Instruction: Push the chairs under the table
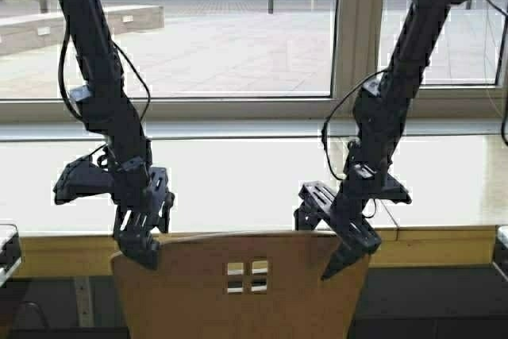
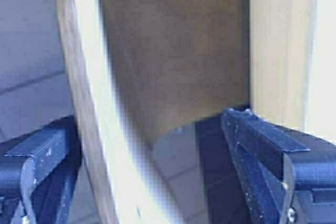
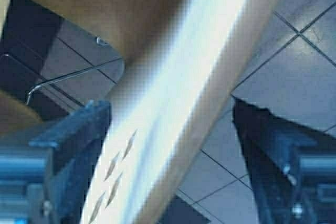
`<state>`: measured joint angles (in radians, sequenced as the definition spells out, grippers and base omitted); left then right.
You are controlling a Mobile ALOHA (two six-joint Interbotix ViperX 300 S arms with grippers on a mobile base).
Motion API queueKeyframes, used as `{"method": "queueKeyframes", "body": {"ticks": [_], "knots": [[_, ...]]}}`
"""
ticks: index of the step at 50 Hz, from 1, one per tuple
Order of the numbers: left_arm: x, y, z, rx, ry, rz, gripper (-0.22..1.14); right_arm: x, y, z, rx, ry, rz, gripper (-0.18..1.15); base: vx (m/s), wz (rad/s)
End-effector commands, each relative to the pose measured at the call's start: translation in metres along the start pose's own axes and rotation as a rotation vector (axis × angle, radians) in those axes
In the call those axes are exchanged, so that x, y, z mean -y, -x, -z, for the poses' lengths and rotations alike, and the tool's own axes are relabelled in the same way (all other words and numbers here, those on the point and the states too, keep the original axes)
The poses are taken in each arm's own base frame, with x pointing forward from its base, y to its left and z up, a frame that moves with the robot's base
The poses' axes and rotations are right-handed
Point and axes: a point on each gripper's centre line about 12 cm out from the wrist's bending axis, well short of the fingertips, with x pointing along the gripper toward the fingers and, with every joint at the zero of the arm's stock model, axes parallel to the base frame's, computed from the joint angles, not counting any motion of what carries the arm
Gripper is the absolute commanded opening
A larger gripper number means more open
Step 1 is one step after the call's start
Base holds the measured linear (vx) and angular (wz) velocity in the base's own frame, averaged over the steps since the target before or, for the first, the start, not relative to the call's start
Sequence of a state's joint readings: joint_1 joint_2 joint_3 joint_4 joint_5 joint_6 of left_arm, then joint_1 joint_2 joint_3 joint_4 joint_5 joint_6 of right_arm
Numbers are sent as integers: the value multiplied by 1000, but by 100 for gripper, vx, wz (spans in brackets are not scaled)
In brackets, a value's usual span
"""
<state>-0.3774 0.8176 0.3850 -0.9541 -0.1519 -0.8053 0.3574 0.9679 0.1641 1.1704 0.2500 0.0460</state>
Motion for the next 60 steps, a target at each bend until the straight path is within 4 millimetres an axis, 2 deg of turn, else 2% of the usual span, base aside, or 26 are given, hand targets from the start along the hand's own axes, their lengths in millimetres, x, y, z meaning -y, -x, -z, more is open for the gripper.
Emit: {"method": "queueKeyframes", "body": {"ticks": [1,7,12,26,36,40,46,53,60], "knots": [[48,49,3,-22,-47,138,101,-35,55,-10,109,23,-92,100,0,0],[70,91,2,-27,-166,229,101,-48,100,-8,163,59,-139,100,-1,0],[77,130,-5,-17,-254,289,101,-51,138,-3,211,103,-170,100,-1,0],[43,226,-39,44,-459,378,101,-40,235,15,365,300,-241,100,-3,-3],[26,288,-43,72,-704,484,101,-29,302,34,493,559,-297,100,-8,-4],[26,309,-42,85,-815,531,101,-23,322,40,540,657,-308,100,-12,-3],[27,331,-40,128,-1018,577,101,-14,338,48,590,785,-303,100,-14,-3],[24,348,-38,173,-1251,595,101,-14,354,52,632,828,-326,100,-14,-1],[14,356,-36,169,-1372,586,101,-15,368,55,664,875,-341,100,-13,6]]}}
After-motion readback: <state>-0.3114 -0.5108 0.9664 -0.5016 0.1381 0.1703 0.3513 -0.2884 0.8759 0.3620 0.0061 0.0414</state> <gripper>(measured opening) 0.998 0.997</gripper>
